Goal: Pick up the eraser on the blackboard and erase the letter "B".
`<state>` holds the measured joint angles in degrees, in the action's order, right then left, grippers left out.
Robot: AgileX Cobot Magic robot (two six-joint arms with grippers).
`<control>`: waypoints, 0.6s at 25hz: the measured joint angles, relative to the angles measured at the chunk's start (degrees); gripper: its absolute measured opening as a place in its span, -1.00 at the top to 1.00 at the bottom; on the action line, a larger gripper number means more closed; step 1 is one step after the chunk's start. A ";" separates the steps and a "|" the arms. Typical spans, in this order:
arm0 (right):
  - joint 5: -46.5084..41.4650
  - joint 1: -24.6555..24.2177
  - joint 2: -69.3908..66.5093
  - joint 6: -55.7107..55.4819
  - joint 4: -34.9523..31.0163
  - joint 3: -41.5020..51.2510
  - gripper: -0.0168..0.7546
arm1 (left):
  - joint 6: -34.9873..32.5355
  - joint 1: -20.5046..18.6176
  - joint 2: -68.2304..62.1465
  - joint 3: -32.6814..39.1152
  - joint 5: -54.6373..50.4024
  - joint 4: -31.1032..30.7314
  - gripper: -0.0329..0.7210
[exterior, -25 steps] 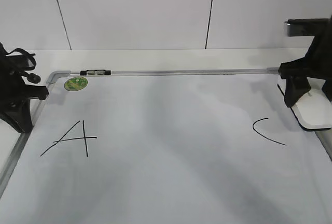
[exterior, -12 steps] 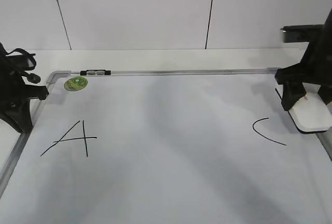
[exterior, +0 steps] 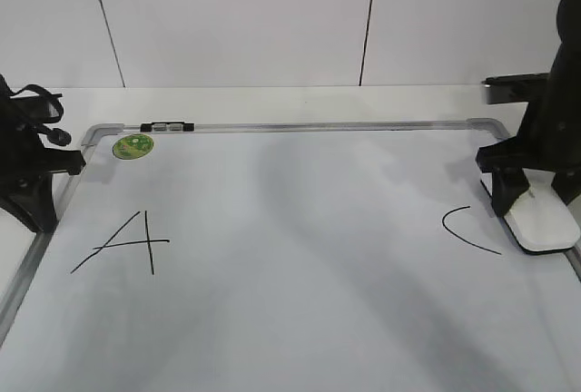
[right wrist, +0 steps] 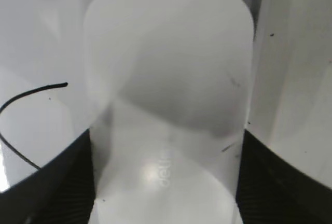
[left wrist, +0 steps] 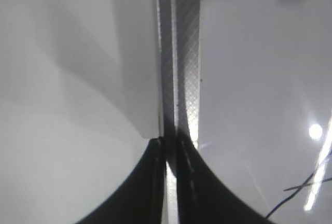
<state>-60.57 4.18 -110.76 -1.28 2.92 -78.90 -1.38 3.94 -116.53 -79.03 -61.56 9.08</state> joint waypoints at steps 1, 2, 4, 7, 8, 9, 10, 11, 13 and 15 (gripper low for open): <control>-0.01 0.00 0.00 0.00 0.00 0.00 -0.50 | 0.00 0.00 0.00 0.00 0.00 0.00 0.86; -0.01 0.00 -0.02 0.00 0.00 0.00 -0.50 | 0.00 0.00 0.00 0.00 0.00 0.00 0.86; 0.03 0.00 -0.02 0.00 0.00 0.00 -0.50 | 0.00 0.00 0.00 0.00 0.00 0.00 0.86; 0.16 0.00 -0.02 0.00 0.00 0.00 -0.50 | 0.00 0.00 0.00 0.00 -0.09 0.00 0.85; 0.25 0.00 -0.02 0.00 0.00 0.00 -0.50 | 0.00 0.00 0.00 0.00 -0.09 0.00 0.85; 0.25 0.00 -0.02 0.00 0.00 0.00 -0.50 | 0.00 0.00 0.00 0.00 -0.09 0.00 0.85; 0.38 0.00 -0.02 0.00 0.00 0.00 -0.50 | 0.00 0.00 0.00 0.00 -0.09 0.00 0.85; 0.38 0.00 -0.02 0.00 0.00 0.00 -0.50 | 0.00 0.00 0.00 0.00 -0.09 0.00 0.85; 0.38 0.00 -0.02 0.00 0.00 0.00 -0.50 | 0.00 0.00 0.00 0.00 -0.09 0.00 0.85; 0.38 0.00 -0.02 -0.11 0.00 0.00 -0.50 | 0.00 0.00 0.00 0.00 -0.13 0.07 0.85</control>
<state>-60.19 4.18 -110.79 -1.39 2.92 -78.90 -1.38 3.94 -116.53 -79.03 -61.69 9.15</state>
